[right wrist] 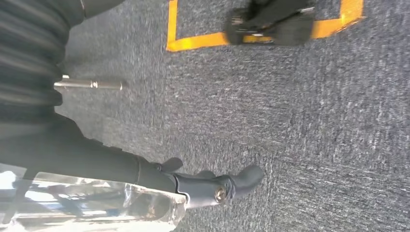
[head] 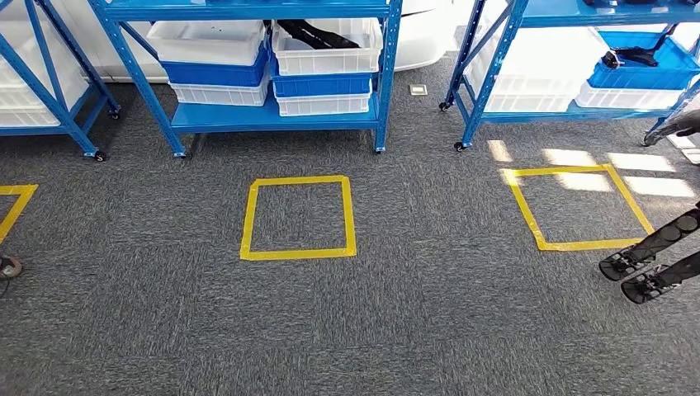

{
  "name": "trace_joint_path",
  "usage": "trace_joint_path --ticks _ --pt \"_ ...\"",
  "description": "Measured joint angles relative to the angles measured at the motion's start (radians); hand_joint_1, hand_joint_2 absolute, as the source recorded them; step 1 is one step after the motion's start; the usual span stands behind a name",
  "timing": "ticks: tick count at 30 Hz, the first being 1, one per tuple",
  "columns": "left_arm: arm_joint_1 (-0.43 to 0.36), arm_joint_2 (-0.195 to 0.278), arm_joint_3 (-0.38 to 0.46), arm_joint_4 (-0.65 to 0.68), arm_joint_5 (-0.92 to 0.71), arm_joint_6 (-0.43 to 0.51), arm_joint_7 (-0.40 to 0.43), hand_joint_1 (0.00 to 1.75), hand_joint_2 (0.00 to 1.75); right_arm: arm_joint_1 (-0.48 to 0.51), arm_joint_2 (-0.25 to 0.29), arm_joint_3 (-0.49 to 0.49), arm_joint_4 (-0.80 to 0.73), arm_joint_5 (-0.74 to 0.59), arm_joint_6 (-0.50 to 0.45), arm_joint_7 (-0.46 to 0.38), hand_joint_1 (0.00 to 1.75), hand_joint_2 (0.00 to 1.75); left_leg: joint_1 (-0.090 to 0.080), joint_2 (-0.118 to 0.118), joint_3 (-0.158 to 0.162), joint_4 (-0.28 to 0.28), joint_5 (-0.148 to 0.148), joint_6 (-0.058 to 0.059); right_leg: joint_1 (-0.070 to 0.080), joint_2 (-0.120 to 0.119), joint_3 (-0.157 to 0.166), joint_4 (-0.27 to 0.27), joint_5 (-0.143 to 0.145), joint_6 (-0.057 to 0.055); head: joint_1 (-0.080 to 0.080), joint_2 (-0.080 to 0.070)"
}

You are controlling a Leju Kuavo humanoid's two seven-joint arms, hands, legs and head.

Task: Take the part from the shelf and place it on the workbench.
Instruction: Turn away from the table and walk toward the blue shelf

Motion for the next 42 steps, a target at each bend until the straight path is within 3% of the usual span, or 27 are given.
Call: trace_joint_path --ticks 2,3,4,6,7,8,10,13,15,17,18,19,21,23,24,26,28,29,31,33,34,35,37,38,39,40,42 --pt "0.004 -0.001 0.000 0.000 0.000 0.000 0.000 0.00 0.00 0.009 0.000 0.000 0.000 -0.001 0.000 0.003 0.00 1.75 0.001 -0.007 0.043 -0.003 -0.037 -0.004 -0.005 -0.002 -0.066 -0.020 -0.087 -0.008 0.001 0.000" --pt "0.006 -0.002 0.000 0.000 0.000 -0.001 0.000 0.00 0.00 0.014 -0.001 0.000 0.000 -0.001 0.000 0.004 0.00 1.75 0.002 -0.010 0.066 -0.003 -0.056 -0.007 -0.009 -0.004 -0.088 -0.056 -0.104 -0.004 0.001 0.000" --pt "0.008 -0.002 0.000 0.001 0.000 -0.001 0.001 0.00 0.00 0.019 -0.001 0.000 0.000 -0.002 0.000 0.005 0.00 1.75 0.003 -0.012 0.088 -0.004 -0.076 -0.011 -0.013 -0.008 -0.105 -0.106 -0.083 0.010 0.002 0.000" --pt "0.014 -0.003 0.001 0.001 0.000 -0.001 0.001 0.00 0.00 0.028 0.000 0.000 0.001 -0.002 0.000 0.005 0.00 1.75 0.005 -0.014 0.135 -0.010 -0.118 -0.020 -0.014 -0.024 -0.107 -0.198 0.068 0.043 -0.001 0.000" --pt "0.016 -0.003 0.001 0.002 0.000 -0.001 0.001 0.00 0.00 0.030 -0.001 0.000 0.002 -0.002 0.000 0.006 0.00 1.75 0.007 -0.014 0.163 -0.023 -0.139 -0.028 -0.007 -0.033 -0.088 -0.226 0.134 0.049 -0.002 0.000" --pt "0.015 -0.004 0.001 0.002 0.000 -0.002 0.001 0.00 0.00 0.030 -0.002 0.000 0.001 -0.002 0.000 0.006 0.00 1.75 0.010 -0.013 0.196 -0.030 -0.147 -0.036 0.000 -0.037 -0.065 -0.244 0.172 0.039 -0.002 0.000" --pt "0.004 -0.007 0.002 0.000 0.000 -0.002 0.001 0.00 0.00 0.015 -0.005 0.000 -0.001 -0.002 0.000 0.007 0.00 1.75 0.012 -0.009 0.226 0.000 -0.125 -0.052 0.005 -0.029 -0.010 -0.265 0.148 -0.004 0.002 0.000" --pt "-0.026 -0.009 0.002 -0.002 -0.001 -0.002 0.001 0.00 0.00 -0.009 -0.006 0.000 -0.004 -0.001 0.000 0.007 0.00 1.75 0.014 0.001 0.145 0.174 -0.082 -0.056 -0.011 -0.016 0.056 -0.280 0.104 -0.042 -0.006 0.000" --pt "-0.029 -0.008 0.002 -0.002 -0.001 -0.002 0.001 0.00 0.00 -0.009 -0.004 0.000 -0.005 -0.001 0.000 0.006 0.00 1.75 0.016 0.003 0.061 0.256 -0.146 -0.059 -0.014 -0.012 0.091 -0.283 0.070 -0.050 -0.010 0.000" --pt "-0.018 -0.004 0.005 -0.002 -0.002 -0.002 0.002 0.00 0.00 0.000 -0.001 0.000 -0.005 -0.001 0.000 0.007 0.00 1.75 0.018 0.003 -0.018 0.261 -0.252 -0.069 -0.022 -0.004 0.138 -0.286 0.031 -0.043 -0.008 0.000" --pt "-0.010 -0.002 0.007 -0.001 -0.002 -0.002 0.002 0.00 0.00 0.006 0.001 0.000 -0.004 -0.001 0.000 0.007 0.00 1.75 0.021 0.004 -0.051 0.238 -0.280 -0.076 -0.029 0.000 0.163 -0.287 0.011 -0.037 -0.008 0.000" --pt "-0.003 -0.001 0.008 -0.001 -0.002 -0.002 0.003 0.00 0.00 0.011 0.003 0.000 -0.004 -0.001 0.000 0.007 0.00 1.75 0.023 0.007 -0.077 0.212 -0.268 -0.086 -0.037 0.004 0.188 -0.288 -0.009 -0.029 -0.008 0.000" --pt "0.009 -0.001 0.009 0.002 -0.002 -0.003 0.003 0.00 0.00 0.017 0.002 0.000 -0.005 -0.002 0.000 0.007 0.00 1.75 0.030 0.028 -0.103 0.161 -0.132 -0.103 -0.043 0.006 0.232 -0.288 -0.048 -0.010 -0.017 0.000" --pt "0.005 -0.002 0.010 0.006 -0.003 -0.005 0.003 0.00 0.00 0.014 -0.001 0.000 -0.006 -0.003 0.000 0.008 0.00 1.75 0.031 0.044 -0.095 0.142 -0.028 -0.090 -0.030 0.001 0.270 -0.303 -0.075 0.013 -0.027 0.000" --pt "-0.003 -0.003 0.010 0.005 -0.004 -0.005 0.003 0.00 0.00 0.008 -0.002 0.000 -0.008 -0.004 0.000 0.008 0.00 1.75 0.029 0.045 -0.090 0.137 -0.031 -0.074 -0.027 -0.001 0.286 -0.306 -0.073 0.026 -0.029 0.000" --pt "-0.017 -0.004 0.010 0.000 -0.006 -0.005 0.003 0.00 0.00 -0.009 -0.004 0.000 -0.011 -0.004 0.000 0.007 0.00 1.75 0.027 0.033 -0.058 0.116 -0.044 -0.048 -0.024 -0.004 0.257 -0.245 -0.028 0.052 -0.018 0.000" --pt "-0.020 -0.004 0.010 -0.002 -0.009 -0.005 0.002 0.00 0.00 -0.017 -0.003 0.000 -0.012 -0.004 0.000 0.006 0.00 1.75 0.023 0.023 -0.006 0.078 -0.059 -0.031 -0.027 -0.008 0.147 -0.094 0.025 0.062 -0.007 0.000" --pt "-0.017 -0.003 0.010 -0.002 -0.010 -0.005 0.002 0.00 0.00 -0.014 -0.002 0.000 -0.011 -0.003 0.000 0.006 0.00 1.75 0.020 0.020 0.027 0.052 -0.068 -0.025 -0.026 -0.010 0.082 -0.027 0.028 0.056 -0.002 0.000" --pt "-0.007 -0.003 0.010 -0.001 -0.011 -0.005 0.002 0.00 0.00 -0.001 -0.001 0.000 -0.011 -0.003 0.000 0.006 0.00 1.75 0.011 0.009 0.107 -0.011 -0.084 -0.019 -0.017 -0.013 -0.035 0.026 -0.024 0.030 0.002 0.000" --pt "0.004 -0.003 0.010 -0.001 -0.011 -0.005 0.002 0.00 0.00 0.016 0.001 0.000 -0.010 -0.003 0.000 0.007 0.00 1.75 -0.004 -0.002 0.203 -0.085 -0.099 -0.014 -0.003 -0.013 -0.116 -0.018 -0.070 0.009 0.003 0.000" --pt "0.008 -0.003 0.010 -0.001 -0.011 -0.005 0.002 0.00 0.00 0.023 0.002 0.000 -0.009 -0.003 0.000 0.007 0.00 1.75 -0.013 -0.006 0.254 -0.124 -0.107 -0.012 0.008 -0.012 -0.144 -0.070 -0.052 0.004 0.004 0.000" --pt "0.013 -0.003 0.010 0.000 -0.011 -0.005 0.002 0.00 0.00 0.029 0.003 0.000 -0.009 -0.003 0.000 0.007 0.00 1.75 -0.022 -0.007 0.302 -0.163 -0.117 -0.009 0.020 -0.010 -0.164 -0.141 0.015 0.002 0.005 0.000" --pt "0.020 -0.005 0.010 0.004 -0.011 -0.004 0.003 0.00 0.00 0.039 0.001 0.000 -0.007 -0.002 0.000 0.007 0.00 1.75 -0.036 -0.011 0.390 -0.225 -0.149 -0.006 0.046 -0.009 -0.177 -0.291 0.229 -0.004 -0.003 0.000" --pt "0.019 -0.005 0.010 0.005 -0.011 -0.003 0.003 0.00 0.00 0.042 -0.001 -0.001 -0.007 -0.003 -0.001 0.007 0.00 1.75 -0.038 -0.014 0.431 -0.253 -0.168 -0.003 0.058 -0.007 -0.172 -0.327 0.309 -0.015 -0.007 0.000" --pt "0.015 -0.006 0.011 0.005 -0.012 -0.003 0.003 0.00 0.00 0.041 -0.002 -0.001 -0.007 -0.002 -0.001 0.007 0.00 1.75 -0.039 -0.018 0.467 -0.264 -0.179 -0.002 0.065 -0.005 -0.163 -0.335 0.340 -0.032 -0.012 0.000" --pt "0.007 -0.004 0.011 0.003 -0.012 -0.002 0.003 0.00 0.00 0.034 -0.001 0.000 -0.007 -0.002 -0.002 0.008 0.00 1.75 -0.038 -0.020 0.486 -0.253 -0.175 -0.001 0.068 -0.002 -0.149 -0.315 0.325 -0.054 -0.011 0.000" --pt "-0.010 -0.004 0.011 -0.002 -0.012 -0.002 0.002 0.00 0.00 0.013 0.002 0.000 -0.008 -0.002 -0.003 0.007 0.00 1.75 -0.035 -0.014 0.449 -0.114 -0.143 -0.003 0.061 0.004 -0.112 -0.301 0.274 -0.088 -0.007 0.000"
